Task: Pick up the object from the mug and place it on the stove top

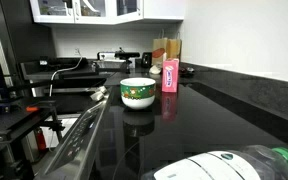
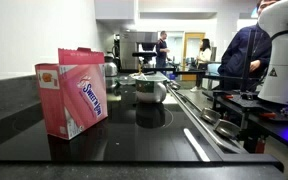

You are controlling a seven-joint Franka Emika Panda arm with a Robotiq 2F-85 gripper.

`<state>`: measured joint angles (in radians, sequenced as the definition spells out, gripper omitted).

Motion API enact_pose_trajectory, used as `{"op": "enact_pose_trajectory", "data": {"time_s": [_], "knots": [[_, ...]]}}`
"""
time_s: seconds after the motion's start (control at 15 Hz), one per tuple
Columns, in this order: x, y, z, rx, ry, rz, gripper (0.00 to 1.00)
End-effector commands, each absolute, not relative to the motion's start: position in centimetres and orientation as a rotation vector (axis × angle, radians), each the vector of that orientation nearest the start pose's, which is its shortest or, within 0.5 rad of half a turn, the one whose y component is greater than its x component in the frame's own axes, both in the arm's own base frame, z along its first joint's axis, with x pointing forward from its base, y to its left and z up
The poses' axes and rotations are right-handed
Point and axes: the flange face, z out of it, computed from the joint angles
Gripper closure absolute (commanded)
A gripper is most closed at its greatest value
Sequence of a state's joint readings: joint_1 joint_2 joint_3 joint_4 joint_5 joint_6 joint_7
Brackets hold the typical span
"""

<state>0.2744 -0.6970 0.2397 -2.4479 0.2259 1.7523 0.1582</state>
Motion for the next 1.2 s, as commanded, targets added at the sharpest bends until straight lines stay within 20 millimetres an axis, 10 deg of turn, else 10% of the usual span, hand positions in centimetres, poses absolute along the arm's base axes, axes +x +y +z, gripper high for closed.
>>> {"op": "enact_pose_trajectory", "data": {"time_s": [0.0, 0.47, 1.13], "knots": [[28.7, 19.8, 52.6, -3.053, -0.397, 0.047, 0.0], [30.2, 18.8, 52.4, -3.092, -0.121, -0.015, 0.0], [41.4, 8.0, 44.6, -2.96, 0.718, -0.233, 0.06]]}}
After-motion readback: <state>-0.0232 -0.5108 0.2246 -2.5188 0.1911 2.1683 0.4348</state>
